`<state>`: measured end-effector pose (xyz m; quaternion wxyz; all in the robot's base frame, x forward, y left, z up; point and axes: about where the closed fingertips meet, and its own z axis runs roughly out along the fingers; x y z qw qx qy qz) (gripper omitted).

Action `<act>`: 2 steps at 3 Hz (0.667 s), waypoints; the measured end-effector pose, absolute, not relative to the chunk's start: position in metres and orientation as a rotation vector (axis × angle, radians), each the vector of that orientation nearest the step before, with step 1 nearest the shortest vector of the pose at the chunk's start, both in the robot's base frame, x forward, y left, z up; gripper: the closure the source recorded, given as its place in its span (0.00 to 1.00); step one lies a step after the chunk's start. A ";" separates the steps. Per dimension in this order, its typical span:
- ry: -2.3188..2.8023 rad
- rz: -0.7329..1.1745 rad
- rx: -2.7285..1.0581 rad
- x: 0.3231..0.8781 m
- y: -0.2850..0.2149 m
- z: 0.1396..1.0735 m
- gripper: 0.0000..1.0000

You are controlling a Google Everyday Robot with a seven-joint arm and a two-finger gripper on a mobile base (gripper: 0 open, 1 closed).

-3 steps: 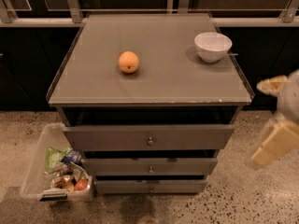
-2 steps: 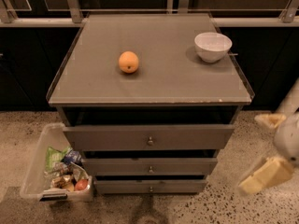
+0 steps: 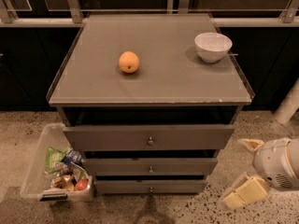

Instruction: Open top drawer

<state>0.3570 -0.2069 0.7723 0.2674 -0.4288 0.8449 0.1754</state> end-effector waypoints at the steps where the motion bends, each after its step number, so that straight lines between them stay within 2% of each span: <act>1: 2.280 0.471 -1.158 0.357 -0.207 0.773 0.00; 2: 2.240 0.497 -1.124 0.372 -0.211 0.762 0.00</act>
Offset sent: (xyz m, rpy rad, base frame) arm 0.0416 -0.0154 -0.0290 0.1203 -0.0703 -0.0332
